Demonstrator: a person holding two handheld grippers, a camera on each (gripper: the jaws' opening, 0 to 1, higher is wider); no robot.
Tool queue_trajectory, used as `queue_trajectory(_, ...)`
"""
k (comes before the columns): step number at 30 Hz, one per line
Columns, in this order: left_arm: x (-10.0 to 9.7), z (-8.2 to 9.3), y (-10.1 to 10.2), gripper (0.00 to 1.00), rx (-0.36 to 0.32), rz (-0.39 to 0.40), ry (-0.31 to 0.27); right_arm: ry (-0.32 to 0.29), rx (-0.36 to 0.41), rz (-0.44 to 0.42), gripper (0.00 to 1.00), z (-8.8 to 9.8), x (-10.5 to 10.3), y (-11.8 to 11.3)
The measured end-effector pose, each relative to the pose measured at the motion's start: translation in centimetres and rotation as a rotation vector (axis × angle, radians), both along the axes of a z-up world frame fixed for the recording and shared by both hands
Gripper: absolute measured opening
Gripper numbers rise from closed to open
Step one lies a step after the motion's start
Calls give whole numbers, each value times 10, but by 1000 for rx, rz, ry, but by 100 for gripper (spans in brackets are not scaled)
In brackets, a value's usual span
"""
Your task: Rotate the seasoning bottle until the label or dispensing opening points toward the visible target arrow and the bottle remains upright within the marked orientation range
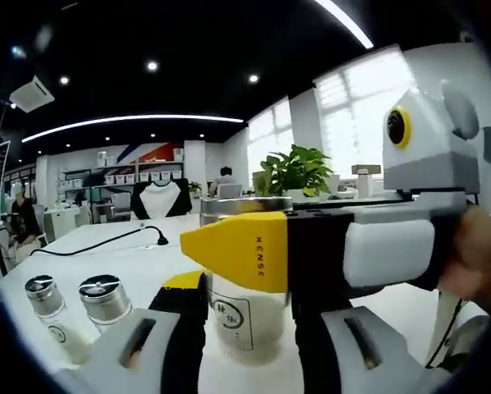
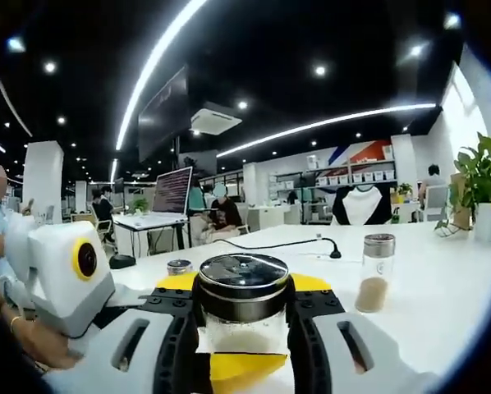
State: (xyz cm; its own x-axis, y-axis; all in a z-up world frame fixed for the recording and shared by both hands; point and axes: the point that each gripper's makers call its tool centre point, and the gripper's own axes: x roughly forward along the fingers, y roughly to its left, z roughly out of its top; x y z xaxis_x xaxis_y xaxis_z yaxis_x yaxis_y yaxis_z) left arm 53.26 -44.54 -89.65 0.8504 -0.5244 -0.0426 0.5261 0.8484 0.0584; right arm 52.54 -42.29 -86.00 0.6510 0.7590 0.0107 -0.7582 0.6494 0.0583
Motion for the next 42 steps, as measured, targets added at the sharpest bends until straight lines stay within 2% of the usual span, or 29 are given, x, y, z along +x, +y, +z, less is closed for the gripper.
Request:
queue_trajectory(3,-1,1,-2,43,12,-33,-13,-2,3,25,38,0,-4,0)
queue_trajectory(6,-5,2,-7,43,40,-120,-12,1,1,39,38,1,-6,-2)
queue_trajectory(10,-7,7,-8,44,52,-158,-23,-5,0,65,38,4,-9,-3)
queue_trajectory(14,-15,14,-13,44,-8,-244,-20,-23,-1,93,38,10,-14,-5)
queue_trajectory(17,-18,16,-13,44,18,-253,-3,-5,29,140,38,12,-19,-4)
queue_trajectory(20,-23,20,-16,45,66,-264,-27,-15,18,159,39,14,-23,-3)
queue_trajectory(25,-28,23,-18,45,24,-331,-15,-34,-2,178,39,15,-26,-3)
queue_trajectory(33,-33,18,-24,47,44,-408,-16,-25,-8,189,38,12,-30,-4)
queue_trajectory(35,-32,19,-23,47,-11,-390,4,-19,10,178,38,14,-29,-5)
queue_trajectory(39,-31,17,-23,45,-5,-395,3,-29,23,171,38,20,-27,-7)
queue_trajectory(42,-31,20,-24,45,-27,-405,1,-46,4,183,38,22,-29,-5)
